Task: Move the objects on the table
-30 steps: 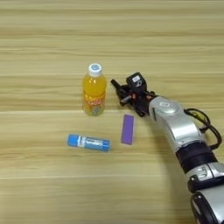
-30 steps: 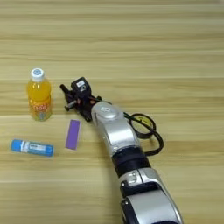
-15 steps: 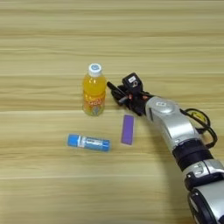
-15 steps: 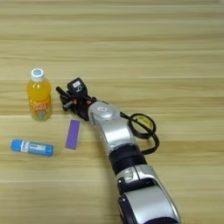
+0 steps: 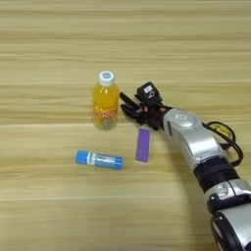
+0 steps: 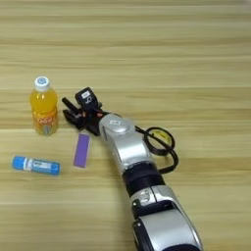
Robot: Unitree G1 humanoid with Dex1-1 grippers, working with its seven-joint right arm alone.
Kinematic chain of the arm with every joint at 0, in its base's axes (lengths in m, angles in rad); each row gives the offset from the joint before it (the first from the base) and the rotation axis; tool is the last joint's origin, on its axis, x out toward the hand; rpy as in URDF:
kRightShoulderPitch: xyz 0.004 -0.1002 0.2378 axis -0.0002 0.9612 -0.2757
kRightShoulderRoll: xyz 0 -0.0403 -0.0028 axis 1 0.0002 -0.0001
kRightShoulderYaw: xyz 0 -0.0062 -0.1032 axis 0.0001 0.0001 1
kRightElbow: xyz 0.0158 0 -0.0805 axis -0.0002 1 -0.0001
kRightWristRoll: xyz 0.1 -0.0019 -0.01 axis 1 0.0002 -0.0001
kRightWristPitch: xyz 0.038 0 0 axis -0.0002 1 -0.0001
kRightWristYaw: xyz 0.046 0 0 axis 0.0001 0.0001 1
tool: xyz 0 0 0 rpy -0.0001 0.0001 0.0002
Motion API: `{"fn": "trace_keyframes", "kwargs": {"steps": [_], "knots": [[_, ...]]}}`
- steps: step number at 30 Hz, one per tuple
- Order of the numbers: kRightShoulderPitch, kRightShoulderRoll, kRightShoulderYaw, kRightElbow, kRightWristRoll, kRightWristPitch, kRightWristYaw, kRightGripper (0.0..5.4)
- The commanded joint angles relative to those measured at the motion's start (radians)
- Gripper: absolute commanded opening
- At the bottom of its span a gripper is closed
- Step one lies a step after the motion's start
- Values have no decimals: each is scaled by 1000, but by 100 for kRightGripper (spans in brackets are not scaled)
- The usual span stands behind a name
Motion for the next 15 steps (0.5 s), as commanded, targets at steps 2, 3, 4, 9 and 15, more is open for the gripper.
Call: {"fn": "trace_keyframes", "kwargs": {"steps": [2, 3, 4, 9, 15], "knots": [[-46, -15, -35, -99, 29, -42, -4, 357], [-44, -16, -37, -104, 32, -43, -3, 366], [-42, -17, -40, -110, 33, -43, -4, 378], [-33, -19, -52, -141, 43, -49, -2, 430], [-7, -29, -66, -201, 63, -67, 19, 492]]}}
